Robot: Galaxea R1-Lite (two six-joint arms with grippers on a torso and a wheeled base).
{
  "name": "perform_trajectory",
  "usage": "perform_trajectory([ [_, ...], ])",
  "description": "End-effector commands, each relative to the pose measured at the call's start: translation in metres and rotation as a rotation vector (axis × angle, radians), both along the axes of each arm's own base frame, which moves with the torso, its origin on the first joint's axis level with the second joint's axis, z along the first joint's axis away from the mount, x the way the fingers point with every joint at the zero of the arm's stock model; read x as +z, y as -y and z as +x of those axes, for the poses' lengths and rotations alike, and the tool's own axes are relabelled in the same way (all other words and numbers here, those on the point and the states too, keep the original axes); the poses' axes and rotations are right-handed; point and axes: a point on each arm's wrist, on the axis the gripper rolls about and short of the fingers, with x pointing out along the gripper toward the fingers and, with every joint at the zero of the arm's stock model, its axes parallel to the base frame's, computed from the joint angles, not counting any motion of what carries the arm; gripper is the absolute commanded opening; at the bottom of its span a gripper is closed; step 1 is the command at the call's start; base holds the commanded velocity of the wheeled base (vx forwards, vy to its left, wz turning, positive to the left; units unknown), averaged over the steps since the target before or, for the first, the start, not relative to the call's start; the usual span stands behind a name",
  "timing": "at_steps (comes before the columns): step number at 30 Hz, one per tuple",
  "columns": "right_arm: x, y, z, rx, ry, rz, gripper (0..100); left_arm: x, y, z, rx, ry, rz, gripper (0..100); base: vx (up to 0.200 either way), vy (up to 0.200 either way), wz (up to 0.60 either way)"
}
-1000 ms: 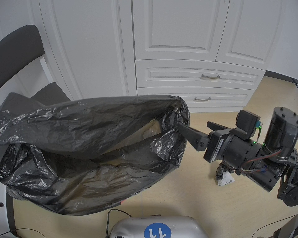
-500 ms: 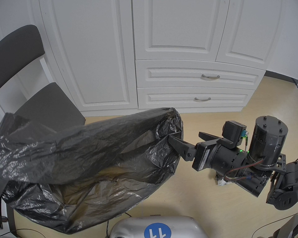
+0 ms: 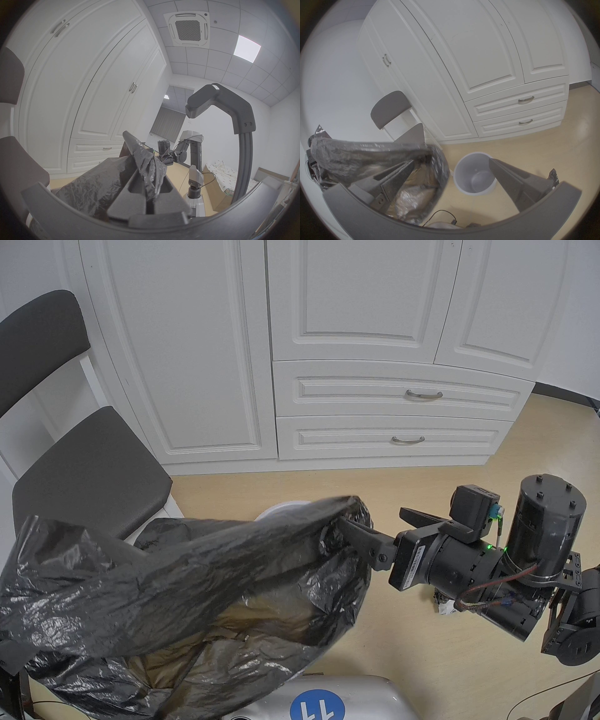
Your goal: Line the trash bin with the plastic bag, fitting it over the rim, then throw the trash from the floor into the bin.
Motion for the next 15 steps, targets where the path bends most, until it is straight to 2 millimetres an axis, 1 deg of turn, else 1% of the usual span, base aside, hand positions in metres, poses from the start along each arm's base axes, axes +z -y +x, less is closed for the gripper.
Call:
perform_trajectory([
  [1,0.002,0.005,-0.014,0.03,0.005,-0.013,100,-0.001,0.001,0.001,0.0,-0.005,0.005,0,0.0,0.0,0.0],
  [4,-0.005,0.006,-0.015,0.035,-0.012,-0.065,100,-0.001,0.0,0.001,0.001,-0.001,0.004,0,0.0,0.0,0.0],
  [6,-0.015,0.006,-0.015,0.038,-0.042,-0.123,100,0.0,0.0,0.0,0.001,0.002,0.002,0,0.0,0.0,0.0],
  [7,-0.016,0.006,-0.016,0.038,-0.046,-0.128,100,0.0,0.0,0.0,0.001,0.002,0.002,0,0.0,0.0,0.0],
  [10,-0.027,0.008,-0.02,0.054,-0.086,-0.218,100,0.001,0.0,0.0,0.001,0.01,-0.004,0,0.0,0.0,0.0],
  [15,-0.028,0.006,-0.023,0.071,-0.094,-0.24,100,0.001,0.0,0.0,0.001,0.013,-0.005,0,0.0,0.0,0.0],
])
